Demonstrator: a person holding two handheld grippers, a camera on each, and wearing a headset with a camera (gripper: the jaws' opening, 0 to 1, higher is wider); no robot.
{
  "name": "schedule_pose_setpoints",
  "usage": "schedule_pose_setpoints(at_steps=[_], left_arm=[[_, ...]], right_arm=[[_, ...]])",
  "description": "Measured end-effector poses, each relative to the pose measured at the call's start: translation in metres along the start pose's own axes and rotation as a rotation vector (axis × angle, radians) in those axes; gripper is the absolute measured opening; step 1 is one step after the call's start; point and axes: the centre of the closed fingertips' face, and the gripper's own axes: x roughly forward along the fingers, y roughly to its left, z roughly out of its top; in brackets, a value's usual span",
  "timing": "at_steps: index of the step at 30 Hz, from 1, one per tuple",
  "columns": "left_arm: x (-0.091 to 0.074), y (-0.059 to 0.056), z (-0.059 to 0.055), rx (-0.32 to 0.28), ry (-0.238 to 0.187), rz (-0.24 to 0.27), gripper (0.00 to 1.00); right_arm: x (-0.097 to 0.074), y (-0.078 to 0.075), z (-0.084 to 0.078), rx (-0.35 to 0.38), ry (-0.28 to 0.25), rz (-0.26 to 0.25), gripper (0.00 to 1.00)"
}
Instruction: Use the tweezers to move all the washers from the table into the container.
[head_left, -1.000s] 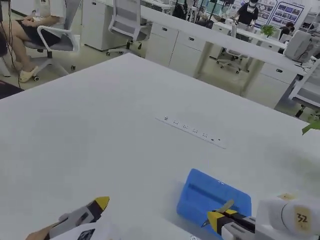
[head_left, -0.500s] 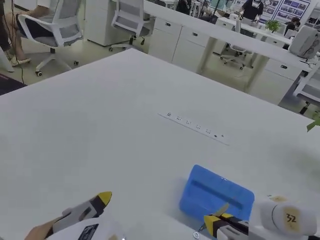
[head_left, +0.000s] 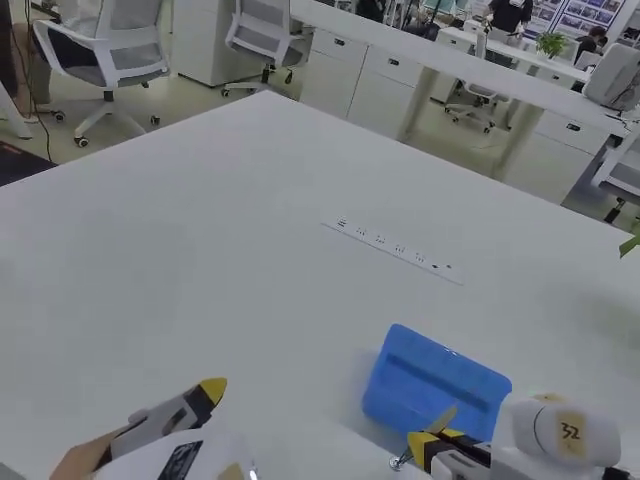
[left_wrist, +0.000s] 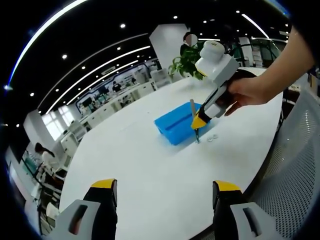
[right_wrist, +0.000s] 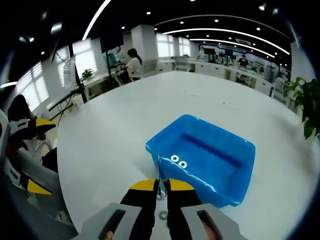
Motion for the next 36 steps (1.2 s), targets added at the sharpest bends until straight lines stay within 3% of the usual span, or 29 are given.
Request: schedule_pose_setpoints(at_steps=[19,36], left_arm=[[0.0,-0.001,0.0,0.005,-0.001,-0.003,0.79],[0.0,-0.001,0.0,0.011,-0.003,-0.005,0.78]], right_arm=[[-0.007,0.01,-0.003,-0.191,0.033,-0.003,0.02],[-0.03,-0.004,0.023,-0.138,-0.02,-0.011,0.02]])
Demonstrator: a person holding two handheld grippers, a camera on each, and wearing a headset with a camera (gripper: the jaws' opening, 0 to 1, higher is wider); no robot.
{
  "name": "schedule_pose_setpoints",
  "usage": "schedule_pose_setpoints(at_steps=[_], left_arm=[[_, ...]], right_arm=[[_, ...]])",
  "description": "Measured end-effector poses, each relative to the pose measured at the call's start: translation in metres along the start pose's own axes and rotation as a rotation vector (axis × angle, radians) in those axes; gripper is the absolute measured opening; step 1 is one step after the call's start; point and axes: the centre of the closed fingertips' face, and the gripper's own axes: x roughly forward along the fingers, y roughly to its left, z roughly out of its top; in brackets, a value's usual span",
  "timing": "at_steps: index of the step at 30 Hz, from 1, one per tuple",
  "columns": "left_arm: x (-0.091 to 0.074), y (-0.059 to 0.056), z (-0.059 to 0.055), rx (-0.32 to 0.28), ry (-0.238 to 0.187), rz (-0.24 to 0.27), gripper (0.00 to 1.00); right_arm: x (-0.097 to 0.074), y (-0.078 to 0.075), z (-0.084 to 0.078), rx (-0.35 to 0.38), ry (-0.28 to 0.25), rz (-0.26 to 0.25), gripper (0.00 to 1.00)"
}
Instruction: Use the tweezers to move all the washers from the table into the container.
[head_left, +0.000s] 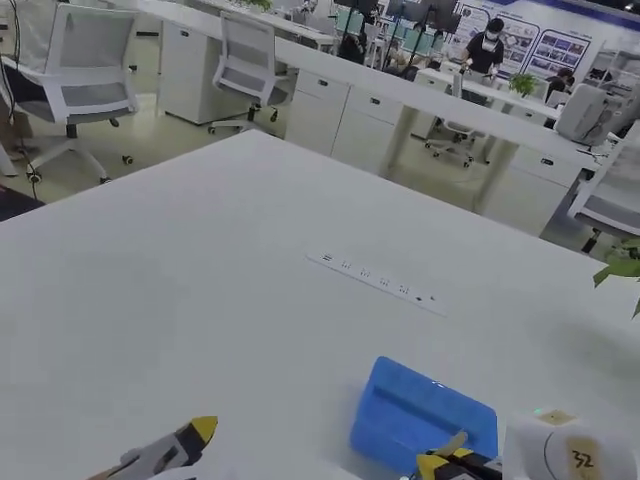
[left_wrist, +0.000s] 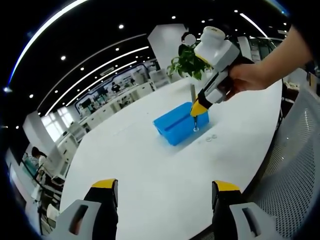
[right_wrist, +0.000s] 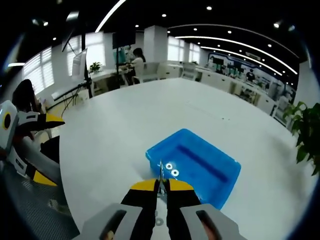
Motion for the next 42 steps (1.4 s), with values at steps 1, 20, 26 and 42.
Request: schedule_pose_setpoints(at_steps=[1,20,26,42], left_arm=[[0.0,0.0,0.0,0.0,-0.001,0.001,0.78],[-0.002,0.005,0.002,-0.003,-0.016,0.026,0.78],[-0.001,0.005,0.0,0.006,-0.003,0.034,0.78],[0.0,0.005,-0.001,-0.004,0.007,0.025,0.77]], right_arm=[[-0.001,0.0,0.002,-0.003,-0.003,-0.001,0.02],[-0.009,-0.013,0.032,-0.04,-0.044,-0.031,0.02],[-0.004,-0.024,0.035,-0.052,-0.036,-0.051,0.02],[0.034,-0.038,0.024,0.026,0.004,-0.086,0.02]])
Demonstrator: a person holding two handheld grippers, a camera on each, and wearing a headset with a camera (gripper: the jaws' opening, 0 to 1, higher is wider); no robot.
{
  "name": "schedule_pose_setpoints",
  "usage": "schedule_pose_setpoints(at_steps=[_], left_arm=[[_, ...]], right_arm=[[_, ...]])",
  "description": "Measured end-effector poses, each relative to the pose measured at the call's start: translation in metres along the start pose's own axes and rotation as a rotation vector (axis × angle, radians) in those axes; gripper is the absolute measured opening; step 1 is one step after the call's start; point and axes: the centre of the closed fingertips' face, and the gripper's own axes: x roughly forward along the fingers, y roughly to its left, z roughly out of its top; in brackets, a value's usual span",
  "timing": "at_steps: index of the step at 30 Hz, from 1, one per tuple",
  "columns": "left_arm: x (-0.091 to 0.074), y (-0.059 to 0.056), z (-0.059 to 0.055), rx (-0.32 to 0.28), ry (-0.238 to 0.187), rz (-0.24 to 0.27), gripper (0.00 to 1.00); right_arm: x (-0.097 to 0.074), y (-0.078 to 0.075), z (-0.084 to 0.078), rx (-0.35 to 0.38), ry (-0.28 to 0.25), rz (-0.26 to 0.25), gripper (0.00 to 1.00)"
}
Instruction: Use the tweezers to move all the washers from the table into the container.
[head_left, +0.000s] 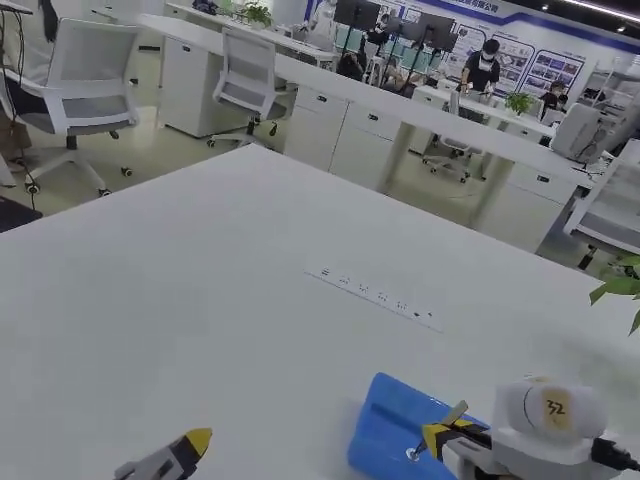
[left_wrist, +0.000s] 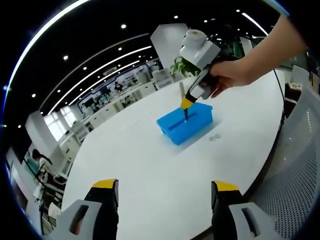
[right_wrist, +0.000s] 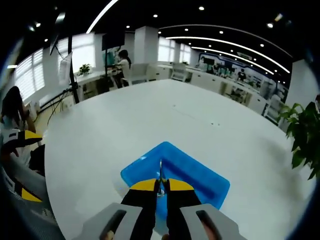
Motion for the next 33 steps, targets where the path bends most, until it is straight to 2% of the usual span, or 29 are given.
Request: schedule_pose_setpoints(at_steps=[6,12,13,14,16,26,33], left_arm=[[0.001,-0.002,-0.001,0.01,0.008,-0.01,0.77],[0.001,-0.004,-0.001,0.009,0.008,-0.019,0.77],[0.002,-0.004,-0.002,0.013,0.015,-0.018,0.76],[0.002,-0.004,-0.003,0.014,0.017,-0.019,0.76],[0.002,-0.005,-0.003,0.014,0.017,-0.022,0.76],[0.003,-0.004,-0.004,0.02,0.024,-0.017,0.76],[0.002,-0.005,-0.004,0.022,0.021,-0.019,0.76]], right_arm=[[0.014,-0.003,-0.017,-0.001,0.055,-0.001,0.02],[0.021,-0.006,-0.029,0.047,0.085,-0.001,0.02],[0.022,-0.006,-0.024,0.055,0.058,-0.006,0.02],[0.023,-0.007,-0.026,0.058,0.079,-0.005,0.02],[0.024,-0.009,-0.025,0.055,0.084,-0.003,0.02],[0.023,-0.008,-0.026,0.055,0.065,-0.009,0.02],[0.023,-0.012,-0.026,0.11,0.081,0.001,0.03]])
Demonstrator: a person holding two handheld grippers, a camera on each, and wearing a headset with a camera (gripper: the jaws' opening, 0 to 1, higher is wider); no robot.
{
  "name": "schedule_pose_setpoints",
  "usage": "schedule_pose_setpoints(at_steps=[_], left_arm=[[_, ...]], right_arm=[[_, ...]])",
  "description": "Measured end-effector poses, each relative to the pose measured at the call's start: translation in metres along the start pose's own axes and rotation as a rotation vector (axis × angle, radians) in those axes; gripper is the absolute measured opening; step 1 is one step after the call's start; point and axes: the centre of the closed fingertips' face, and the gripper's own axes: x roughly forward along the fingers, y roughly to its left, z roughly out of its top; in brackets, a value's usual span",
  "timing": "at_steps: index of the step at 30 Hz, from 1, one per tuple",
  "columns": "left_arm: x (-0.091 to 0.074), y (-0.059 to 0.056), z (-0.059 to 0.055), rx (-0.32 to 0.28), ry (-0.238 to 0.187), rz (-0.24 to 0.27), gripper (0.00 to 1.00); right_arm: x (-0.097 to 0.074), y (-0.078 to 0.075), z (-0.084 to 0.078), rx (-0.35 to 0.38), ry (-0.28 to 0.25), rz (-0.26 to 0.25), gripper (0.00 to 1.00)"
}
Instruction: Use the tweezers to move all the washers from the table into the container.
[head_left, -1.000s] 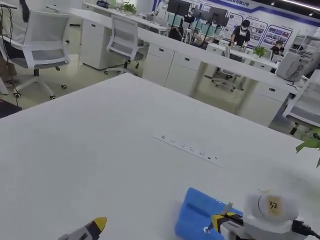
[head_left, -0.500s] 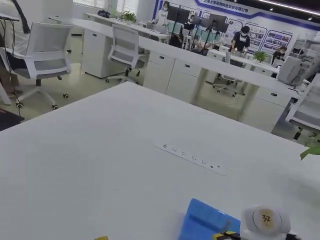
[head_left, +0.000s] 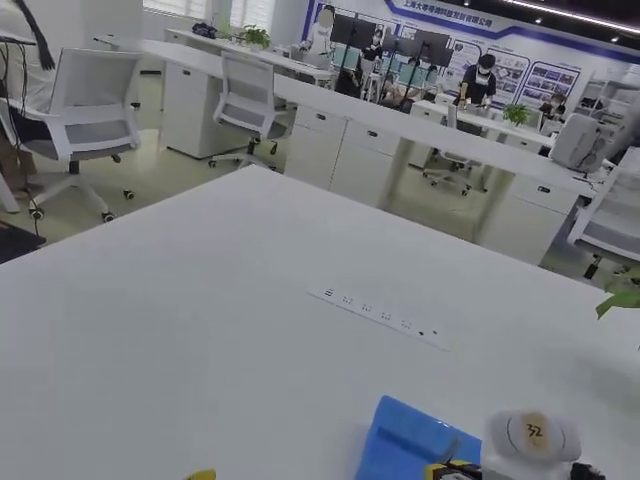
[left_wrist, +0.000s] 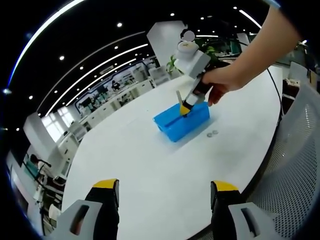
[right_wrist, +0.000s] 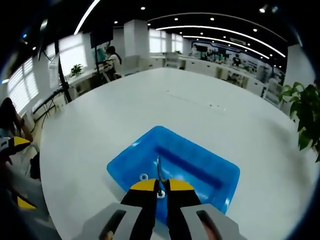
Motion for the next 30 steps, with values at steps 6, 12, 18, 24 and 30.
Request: schedule_pose_setpoints(at_steps=[6,12,18,24,30], left_arm=[[-0.001,0.0,0.002,-0.001,-0.009,-0.001,0.76],[-0.001,-0.002,0.003,0.016,-0.013,-0.007,0.76],[-0.001,-0.002,0.002,0.016,-0.01,-0.007,0.75],[-0.001,-0.001,0.003,0.014,-0.011,-0.002,0.75],[-0.001,-0.002,0.002,0.018,-0.006,-0.002,0.75]], right_arm=[[-0.004,-0.006,0.003,0.13,-0.02,0.01,0.03],[-0.018,-0.011,0.012,0.161,-0.063,0.011,0.03],[-0.036,-0.012,0.027,0.165,-0.121,0.037,0.03],[-0.056,-0.005,0.037,0.174,-0.181,0.086,0.03],[-0.074,0.009,0.036,0.166,-0.211,0.137,0.03]])
